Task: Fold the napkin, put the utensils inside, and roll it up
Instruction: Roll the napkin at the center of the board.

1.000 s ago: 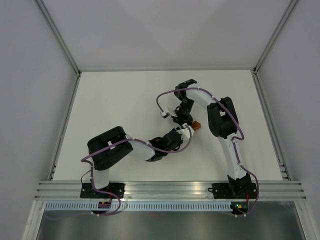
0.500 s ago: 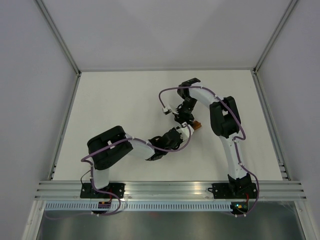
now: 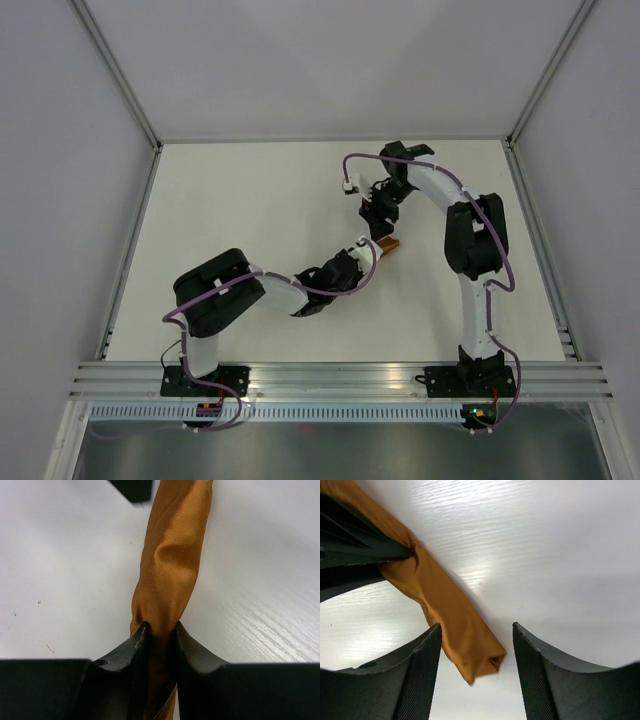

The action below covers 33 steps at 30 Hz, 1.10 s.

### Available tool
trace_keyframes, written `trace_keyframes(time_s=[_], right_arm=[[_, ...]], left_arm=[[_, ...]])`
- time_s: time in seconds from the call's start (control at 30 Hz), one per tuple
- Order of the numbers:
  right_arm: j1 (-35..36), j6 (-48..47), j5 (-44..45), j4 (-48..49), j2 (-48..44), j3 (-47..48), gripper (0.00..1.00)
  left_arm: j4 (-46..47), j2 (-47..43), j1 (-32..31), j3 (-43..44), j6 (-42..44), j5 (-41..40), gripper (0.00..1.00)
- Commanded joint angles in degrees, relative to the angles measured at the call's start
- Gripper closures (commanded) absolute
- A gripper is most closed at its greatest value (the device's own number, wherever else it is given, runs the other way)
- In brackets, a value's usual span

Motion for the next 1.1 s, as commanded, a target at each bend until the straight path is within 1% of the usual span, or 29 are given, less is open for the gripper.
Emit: trace_keyframes(time_s=[0.0, 0.07, 0.1, 0.27, 0.43, 0.63, 0.87, 1.07], right_arm=[[-2.30, 5.14, -4.12, 5.90, -8.26, 0.05, 0.35], [-3.18, 6.55, -4.56, 6.17, -10.03, -0.30, 0.35], [-3.53, 9.60, -4.47, 8.09, -12.04, -0.82, 0.35], [-6.34, 17.44, -2.81, 13.99, -18.72, -6.43, 0.35], [-8.63, 20.61, -1.40, 17.42, -27.42, -13.73, 0.35], [-11.26, 23.86, 2.63, 18.83, -35.43, -21.82, 0.35], [-12.06, 26.33, 7.30, 20.85, -44.21, -29.46, 0.35], [-12.06, 27.73, 10.90, 19.18, -46.60, -32.20, 0.35]], left_arm=[[-7.84, 1.79, 0.25, -1.04, -6.03, 4.41, 0.98], [-8.80, 1.79, 0.60, -0.86, -6.91, 6.08, 0.98], [-9.33, 2.05, 0.95, -0.60, -7.96, 6.43, 0.98], [-12.15, 2.58, 1.65, 0.90, -10.95, 10.30, 0.98], [-16.71, 3.46, 2.36, 3.26, -14.55, 13.11, 0.98], [-21.73, 4.78, 2.97, 5.38, -21.05, 12.59, 0.98], [-26.39, 7.59, 2.97, 8.28, -29.57, 10.57, 0.98], [-30.34, 10.67, 2.97, 12.49, -38.27, 8.90, 0.98]])
